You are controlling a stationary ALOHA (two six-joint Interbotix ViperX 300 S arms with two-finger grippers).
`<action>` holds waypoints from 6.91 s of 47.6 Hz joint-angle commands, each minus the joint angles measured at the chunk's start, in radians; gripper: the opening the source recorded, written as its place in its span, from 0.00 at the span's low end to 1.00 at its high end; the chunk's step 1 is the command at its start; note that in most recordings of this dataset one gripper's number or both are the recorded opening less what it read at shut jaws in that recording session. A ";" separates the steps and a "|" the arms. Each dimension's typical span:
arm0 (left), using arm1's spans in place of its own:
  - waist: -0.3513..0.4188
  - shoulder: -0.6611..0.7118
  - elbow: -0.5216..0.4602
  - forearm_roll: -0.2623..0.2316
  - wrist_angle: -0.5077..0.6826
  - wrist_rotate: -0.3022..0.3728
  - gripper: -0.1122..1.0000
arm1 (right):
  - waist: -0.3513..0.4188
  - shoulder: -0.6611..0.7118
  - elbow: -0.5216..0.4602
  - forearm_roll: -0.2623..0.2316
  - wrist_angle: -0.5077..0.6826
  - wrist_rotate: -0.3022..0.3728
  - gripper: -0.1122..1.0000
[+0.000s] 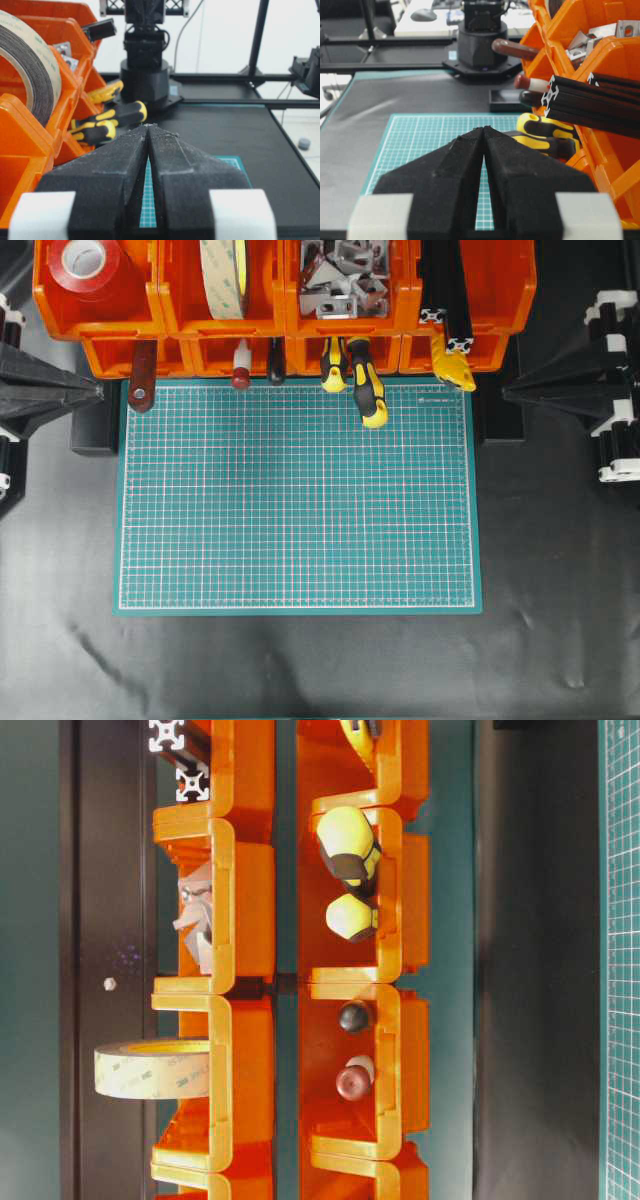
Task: Pick cutter from container rack with right arm.
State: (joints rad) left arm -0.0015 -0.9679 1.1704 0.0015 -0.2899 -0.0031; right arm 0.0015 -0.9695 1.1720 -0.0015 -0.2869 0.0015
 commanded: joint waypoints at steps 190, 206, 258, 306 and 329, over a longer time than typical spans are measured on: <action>-0.046 0.008 -0.094 0.032 0.279 -0.054 0.10 | 0.604 0.706 -0.730 -1.003 1.539 0.739 0.31; -0.046 -0.002 -0.094 0.032 0.279 -0.072 0.10 | 0.693 0.713 -0.951 -1.002 1.482 0.660 0.31; -0.081 -0.064 -0.098 0.032 0.305 -0.112 0.10 | 0.327 0.980 -0.719 -1.075 0.571 0.661 0.31; -0.077 -0.060 -0.097 0.032 0.311 -0.112 0.10 | 0.178 1.040 -0.624 -1.075 0.215 0.672 0.31; -0.074 -0.058 -0.095 0.032 0.311 -0.112 0.10 | 0.209 1.023 -0.551 -1.034 0.222 0.678 0.31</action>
State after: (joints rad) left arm -0.0782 -1.0354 1.0922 0.0307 0.0261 -0.1135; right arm 0.2132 0.0660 0.6167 -1.0584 -0.0721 0.6765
